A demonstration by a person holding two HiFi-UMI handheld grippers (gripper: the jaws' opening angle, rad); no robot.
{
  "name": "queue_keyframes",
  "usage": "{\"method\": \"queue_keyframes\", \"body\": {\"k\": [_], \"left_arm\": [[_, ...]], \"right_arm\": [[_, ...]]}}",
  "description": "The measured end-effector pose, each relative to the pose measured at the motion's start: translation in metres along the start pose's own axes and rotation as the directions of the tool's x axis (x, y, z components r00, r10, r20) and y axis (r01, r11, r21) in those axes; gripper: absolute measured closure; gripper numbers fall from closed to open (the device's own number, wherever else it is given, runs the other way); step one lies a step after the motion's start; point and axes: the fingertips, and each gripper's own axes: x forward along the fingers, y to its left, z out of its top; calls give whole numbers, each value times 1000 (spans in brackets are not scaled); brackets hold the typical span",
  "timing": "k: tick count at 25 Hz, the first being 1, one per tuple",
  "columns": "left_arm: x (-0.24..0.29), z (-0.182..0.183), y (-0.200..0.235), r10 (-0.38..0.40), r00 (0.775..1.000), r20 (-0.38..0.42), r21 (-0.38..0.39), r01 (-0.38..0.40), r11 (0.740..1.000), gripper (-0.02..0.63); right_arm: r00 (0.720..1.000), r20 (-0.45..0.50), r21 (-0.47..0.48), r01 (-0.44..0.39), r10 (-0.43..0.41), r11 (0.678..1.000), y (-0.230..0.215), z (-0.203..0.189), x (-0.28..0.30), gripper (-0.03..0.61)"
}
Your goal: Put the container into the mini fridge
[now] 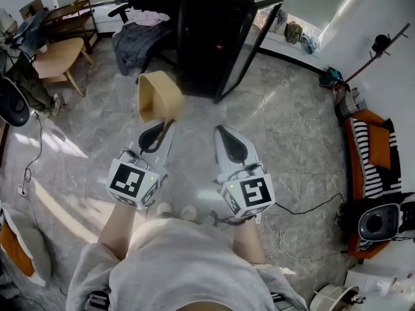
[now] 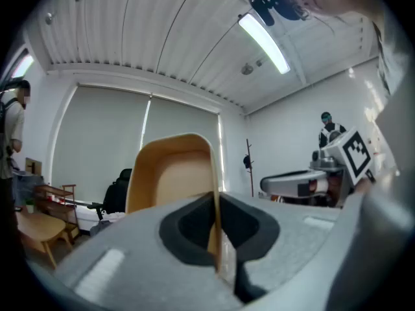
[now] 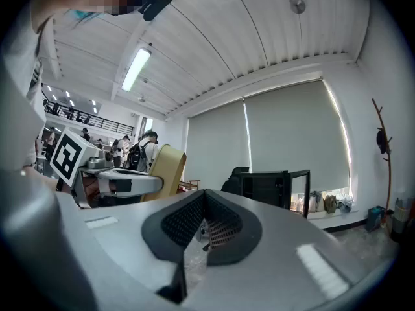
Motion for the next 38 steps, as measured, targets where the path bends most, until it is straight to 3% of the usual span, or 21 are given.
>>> {"method": "queue_keyframes", "body": {"k": [22,27,38], "left_arm": [[44,-13,19,0,1000,-29,8,0,1000,606],[72,-18,53,-5,1000,-11,-4,5,1000,606],[180,-20,164,-81,997,5,-6,81,997,606]], "right_arm": [[999,13,-58,-32,33,998,-28,-10,38,577],[999,5,-49,-39,39,998,-43,-13,76,578],[999,16,-48,28,-27,998,-111,-3,211,578]]}}
